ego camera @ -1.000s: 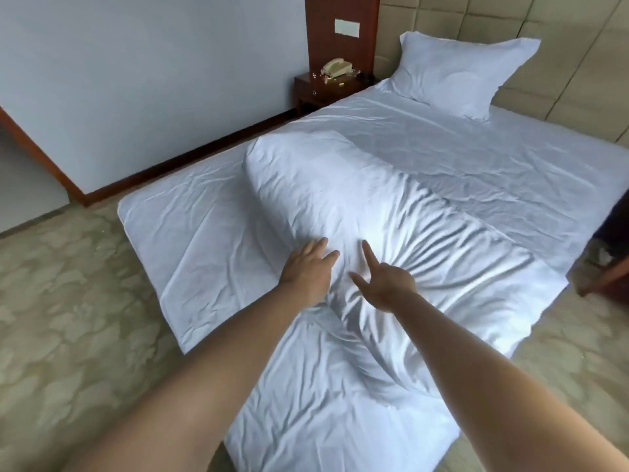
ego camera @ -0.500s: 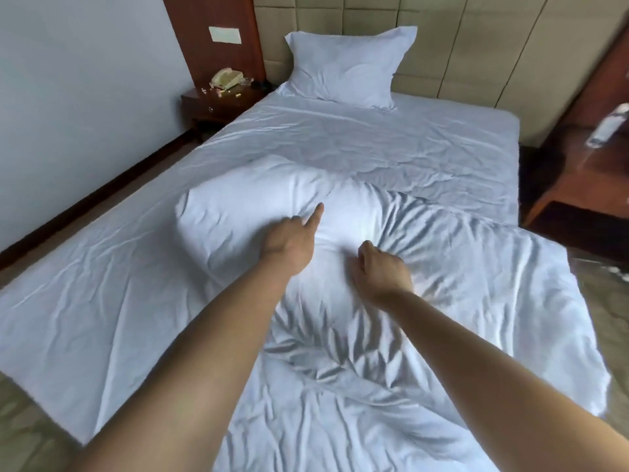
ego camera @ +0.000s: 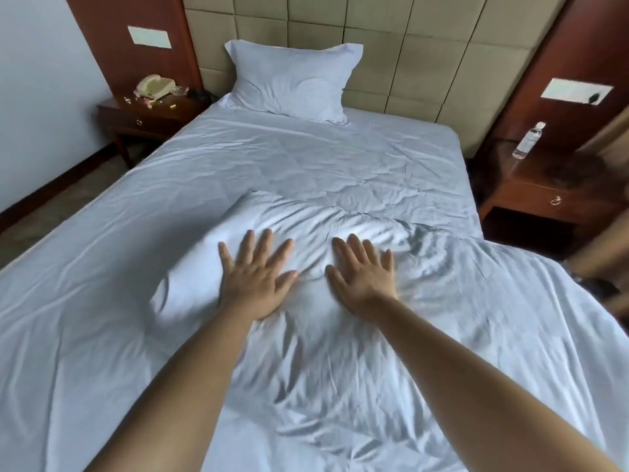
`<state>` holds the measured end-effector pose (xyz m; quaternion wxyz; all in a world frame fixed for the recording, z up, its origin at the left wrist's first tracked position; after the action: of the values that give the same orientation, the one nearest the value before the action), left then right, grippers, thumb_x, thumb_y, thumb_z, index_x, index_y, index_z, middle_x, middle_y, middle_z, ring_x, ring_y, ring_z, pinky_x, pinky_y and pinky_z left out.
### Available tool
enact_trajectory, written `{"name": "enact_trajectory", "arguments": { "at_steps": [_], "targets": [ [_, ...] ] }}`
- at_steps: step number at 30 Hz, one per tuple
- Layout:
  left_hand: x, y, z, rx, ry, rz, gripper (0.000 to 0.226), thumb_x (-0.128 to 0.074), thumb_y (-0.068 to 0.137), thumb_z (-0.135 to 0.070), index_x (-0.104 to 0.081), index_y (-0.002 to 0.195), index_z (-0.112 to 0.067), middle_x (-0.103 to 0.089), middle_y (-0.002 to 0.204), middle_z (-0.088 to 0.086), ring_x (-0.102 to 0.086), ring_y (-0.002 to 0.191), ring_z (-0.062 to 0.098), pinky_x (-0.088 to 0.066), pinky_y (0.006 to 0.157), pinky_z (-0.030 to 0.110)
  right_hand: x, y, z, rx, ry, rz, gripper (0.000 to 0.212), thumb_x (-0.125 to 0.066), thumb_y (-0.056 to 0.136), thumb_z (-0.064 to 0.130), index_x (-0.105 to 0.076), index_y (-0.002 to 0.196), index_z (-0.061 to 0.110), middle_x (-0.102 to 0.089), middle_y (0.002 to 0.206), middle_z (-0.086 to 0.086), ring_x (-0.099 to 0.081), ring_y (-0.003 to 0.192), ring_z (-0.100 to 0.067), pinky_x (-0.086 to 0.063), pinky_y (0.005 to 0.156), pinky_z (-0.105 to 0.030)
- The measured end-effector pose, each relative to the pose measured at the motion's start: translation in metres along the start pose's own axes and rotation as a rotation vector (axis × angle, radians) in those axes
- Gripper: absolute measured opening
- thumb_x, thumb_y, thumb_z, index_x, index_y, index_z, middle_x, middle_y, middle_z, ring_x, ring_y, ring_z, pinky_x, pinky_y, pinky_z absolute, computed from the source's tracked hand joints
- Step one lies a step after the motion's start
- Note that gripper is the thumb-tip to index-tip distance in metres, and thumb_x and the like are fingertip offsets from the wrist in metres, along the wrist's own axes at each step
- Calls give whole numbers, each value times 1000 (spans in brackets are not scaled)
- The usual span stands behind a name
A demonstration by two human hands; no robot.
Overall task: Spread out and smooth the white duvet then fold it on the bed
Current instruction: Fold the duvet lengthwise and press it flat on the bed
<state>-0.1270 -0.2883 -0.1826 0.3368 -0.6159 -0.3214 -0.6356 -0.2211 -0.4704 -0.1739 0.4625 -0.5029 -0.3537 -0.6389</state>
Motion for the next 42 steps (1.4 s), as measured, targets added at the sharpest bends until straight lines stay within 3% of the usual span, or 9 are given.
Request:
{"name": "enact_trajectory", "arguments": {
  "at_steps": [4,11,14,17,22,25,33,40,42],
  "targets": [
    [-52,-6,2,23,-67,-99,68,1,89,-68,-7,149,-38,-14,160,1,-10,147,28,-8,109,68,-35,-6,-11,33,-46,-6,71,-7,84,67,4,150,42,10,160,5,12,147,-21,12,117,-48],
    [-134,-19,4,46,-226,-104,70,-1,88,-71,6,150,-39,4,161,2,0,148,22,-1,113,60,-120,-15,-21,116,11,-269,65,-32,90,57,-26,149,31,-22,157,-4,-14,146,-25,-4,115,-50],
    [-149,-18,15,93,-218,160,87,12,67,-86,20,143,-43,27,154,-10,19,145,12,6,115,55,-133,-15,-15,107,-15,-26,72,-18,87,64,-10,152,33,1,160,-2,5,147,-22,11,114,-43],
    [-126,-20,12,152,-231,345,77,-7,81,-79,17,145,-44,26,156,-9,21,144,12,6,116,54,-106,-17,-20,121,-12,286,74,-24,91,66,5,151,35,20,158,0,22,145,-17,14,116,-40],
    [-77,-57,-20,202,-165,419,70,-10,90,-70,19,146,-42,28,156,-3,20,145,24,5,114,58,-49,-56,-45,342,-233,367,74,-33,91,63,-4,152,33,3,161,-2,3,148,-18,4,117,-45],
    [-49,-70,-35,240,-108,452,67,-10,89,-71,18,145,-46,26,156,-3,16,146,27,0,113,61,-22,-61,-57,423,-348,344,85,-13,75,76,-11,151,36,-12,160,3,-7,147,-17,11,115,-50],
    [-8,-46,-145,-44,-206,237,54,-18,99,-54,3,148,-47,18,158,-8,17,146,22,5,112,63,26,-74,-131,237,-318,219,85,-18,75,80,-10,149,40,-5,159,5,1,147,-19,0,113,-57],
    [-43,-31,-183,-44,-65,179,57,5,90,-62,22,142,-47,27,155,-12,27,143,21,15,109,63,5,-91,-162,81,-300,116,83,-10,78,82,6,149,41,24,154,9,22,144,-21,17,111,-56],
    [-61,-33,-183,-58,-35,77,60,8,84,-62,21,141,-46,20,157,-9,21,145,22,13,109,64,-12,-94,-165,94,-245,46,81,-18,81,79,-3,150,40,16,156,6,14,146,-22,11,113,-57]
  ]
}}
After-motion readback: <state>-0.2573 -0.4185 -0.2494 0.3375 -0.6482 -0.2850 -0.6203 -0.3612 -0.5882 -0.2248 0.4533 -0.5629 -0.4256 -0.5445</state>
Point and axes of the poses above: each hand's wrist, its own y-axis towards the middle knuckle, its own x-axis out of the back of the hand, z = x × y, the point moved 1 cm from there along y, towards the middle knuckle
